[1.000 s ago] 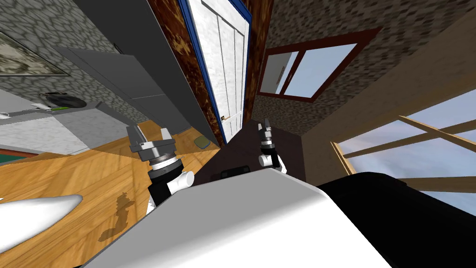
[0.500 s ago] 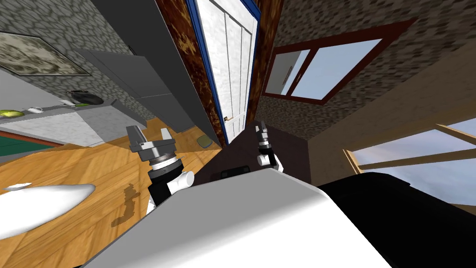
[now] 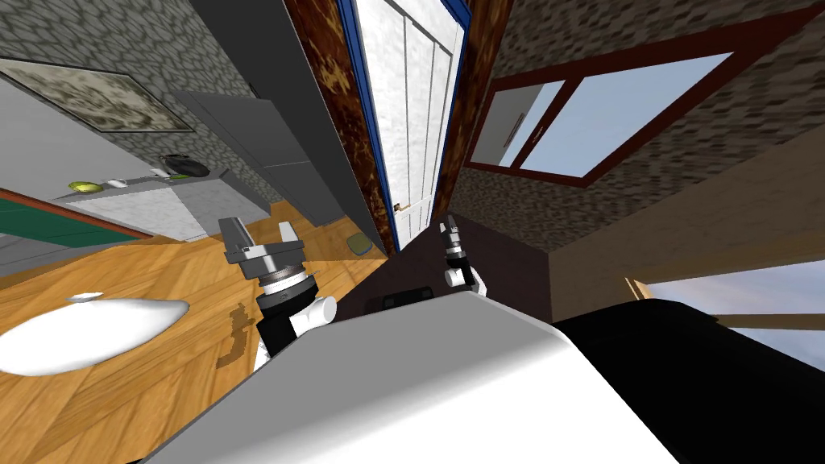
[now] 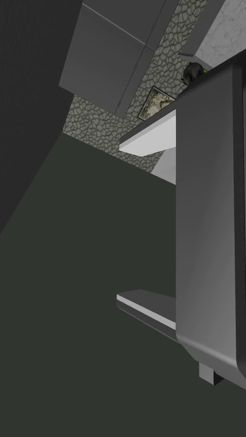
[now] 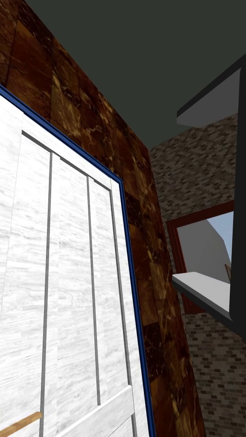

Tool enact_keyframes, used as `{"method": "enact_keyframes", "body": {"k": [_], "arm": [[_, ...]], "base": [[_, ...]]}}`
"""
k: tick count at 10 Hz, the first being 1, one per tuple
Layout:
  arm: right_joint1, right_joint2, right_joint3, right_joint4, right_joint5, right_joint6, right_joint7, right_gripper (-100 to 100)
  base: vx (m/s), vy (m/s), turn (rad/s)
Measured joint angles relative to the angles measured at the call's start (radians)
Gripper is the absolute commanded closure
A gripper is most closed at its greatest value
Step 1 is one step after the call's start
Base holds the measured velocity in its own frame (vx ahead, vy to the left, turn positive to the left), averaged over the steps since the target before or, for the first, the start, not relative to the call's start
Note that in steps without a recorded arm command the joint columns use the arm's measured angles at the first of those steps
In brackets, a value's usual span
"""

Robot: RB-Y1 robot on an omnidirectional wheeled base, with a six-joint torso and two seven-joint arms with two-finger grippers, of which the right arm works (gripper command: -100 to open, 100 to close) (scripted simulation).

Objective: Pull the door open

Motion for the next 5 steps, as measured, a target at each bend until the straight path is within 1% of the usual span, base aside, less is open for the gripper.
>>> {"method": "enact_keyframes", "body": {"k": [1,2,3,4,5], "arm": [[-0.013,-0.004,0.004,0.031,-0.001,-0.011,-0.006,-100],[-0.02,-0.004,0.006,0.05,-0.002,-0.016,-0.008,-100],[-0.025,-0.009,0.008,0.073,-0.004,-0.022,-0.013,-100],[-0.034,-0.013,0.011,0.097,-0.006,-0.028,-0.019,-100],[-0.04,-0.013,0.014,0.114,-0.006,-0.032,-0.021,-100]], "base": [[0.056,-0.028,0.042],[0.041,-0.032,0.07],[0.066,-0.037,0.169],[0.053,-0.026,0.077],[0.045,-0.021,0.105]]}}
